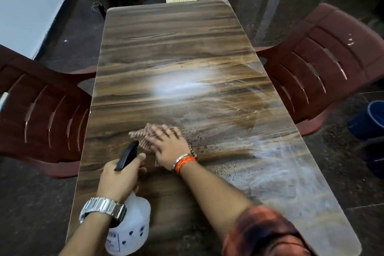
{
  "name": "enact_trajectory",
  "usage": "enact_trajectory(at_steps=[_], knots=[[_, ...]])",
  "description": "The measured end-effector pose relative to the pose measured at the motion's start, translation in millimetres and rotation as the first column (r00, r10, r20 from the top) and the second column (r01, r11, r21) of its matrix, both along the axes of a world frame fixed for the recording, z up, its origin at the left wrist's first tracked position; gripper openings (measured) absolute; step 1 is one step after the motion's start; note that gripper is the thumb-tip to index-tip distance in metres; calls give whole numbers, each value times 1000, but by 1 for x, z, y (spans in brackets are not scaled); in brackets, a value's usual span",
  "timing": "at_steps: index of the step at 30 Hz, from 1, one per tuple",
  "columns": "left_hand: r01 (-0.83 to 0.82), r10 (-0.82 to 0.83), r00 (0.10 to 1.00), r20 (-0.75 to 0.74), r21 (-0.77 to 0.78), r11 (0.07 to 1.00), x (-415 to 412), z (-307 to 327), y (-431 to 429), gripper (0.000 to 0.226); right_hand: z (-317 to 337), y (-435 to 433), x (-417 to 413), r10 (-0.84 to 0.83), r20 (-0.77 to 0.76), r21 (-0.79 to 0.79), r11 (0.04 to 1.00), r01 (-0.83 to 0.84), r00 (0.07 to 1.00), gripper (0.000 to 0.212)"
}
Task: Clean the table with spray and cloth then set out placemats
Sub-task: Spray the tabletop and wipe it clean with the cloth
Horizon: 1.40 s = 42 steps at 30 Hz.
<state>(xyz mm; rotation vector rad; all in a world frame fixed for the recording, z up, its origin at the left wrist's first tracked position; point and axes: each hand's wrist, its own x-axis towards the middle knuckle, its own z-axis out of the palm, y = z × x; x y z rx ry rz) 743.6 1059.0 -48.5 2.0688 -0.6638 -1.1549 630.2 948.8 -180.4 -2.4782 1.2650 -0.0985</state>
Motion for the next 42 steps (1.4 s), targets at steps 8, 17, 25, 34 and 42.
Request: enact_trajectory(at_steps=[8,17,25,34,42], knots=[[32,-32,999,3,17,999,-25,-10,-29,26,-16,-72,-243,-742,-108,-87,670,738,661,57],[7,-7,1000,-18,27,1000,-44,-2,-34,25,-6,-29,-254,-765,-171,-70,638,767,621,59],[38,-38,998,50,4,999,-69,2,-26,24,0,125,-74,294,-91,41,956,-292,951,65],[14,-14,1000,1,12,1000,-83,4,7,24,-9,51,-315,-682,-161,-73,729,681,713,61],[-20,20,999,-48,3,1000,-90,7,49,23,-7,96,-296,-754,-154,-29,650,760,639,57]])
